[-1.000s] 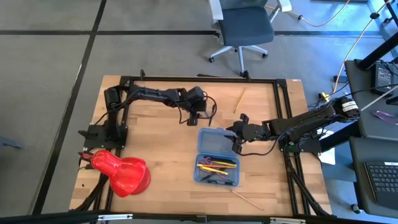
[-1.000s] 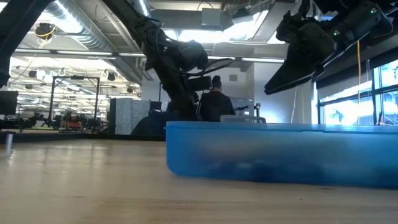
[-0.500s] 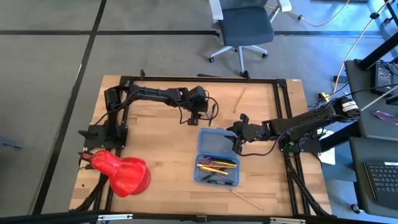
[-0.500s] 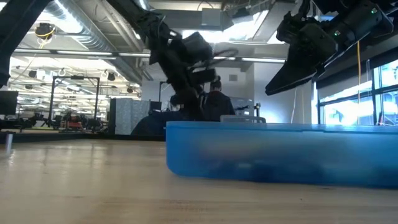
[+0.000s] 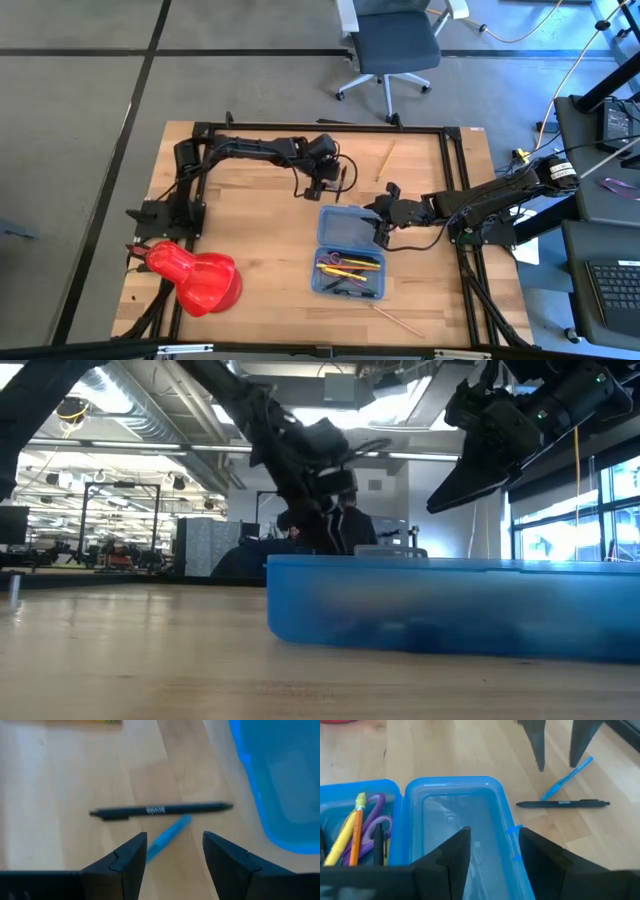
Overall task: Pick & place school supplies into a supply box
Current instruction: Put the top blue pen into the blue supply box, then put the top right yellow pencil into the blue supply box
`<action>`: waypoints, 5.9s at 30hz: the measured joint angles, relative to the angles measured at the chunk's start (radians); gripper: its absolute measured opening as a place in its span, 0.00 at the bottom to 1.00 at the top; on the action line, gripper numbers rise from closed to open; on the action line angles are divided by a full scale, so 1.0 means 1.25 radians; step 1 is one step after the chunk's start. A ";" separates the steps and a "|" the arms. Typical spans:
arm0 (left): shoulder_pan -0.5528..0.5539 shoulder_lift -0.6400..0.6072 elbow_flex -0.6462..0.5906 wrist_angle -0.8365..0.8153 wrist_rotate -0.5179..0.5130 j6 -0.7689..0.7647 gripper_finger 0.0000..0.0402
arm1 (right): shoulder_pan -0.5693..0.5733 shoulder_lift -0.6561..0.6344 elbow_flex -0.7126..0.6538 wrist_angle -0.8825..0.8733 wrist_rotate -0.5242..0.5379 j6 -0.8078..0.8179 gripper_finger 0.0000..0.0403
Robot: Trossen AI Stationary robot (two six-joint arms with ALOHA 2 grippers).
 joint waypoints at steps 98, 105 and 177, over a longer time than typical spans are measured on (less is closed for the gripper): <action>-0.419 0.132 0.174 0.101 -0.061 -0.813 0.06 | -0.057 0.000 0.000 -0.268 0.079 0.057 0.43; -0.419 0.133 0.174 0.099 -0.062 -0.819 0.12 | -0.063 0.000 0.000 -0.276 0.078 0.054 0.43; 0.098 -0.071 -0.092 0.285 0.266 -0.359 0.33 | -0.380 0.289 0.071 -0.109 0.148 0.542 0.43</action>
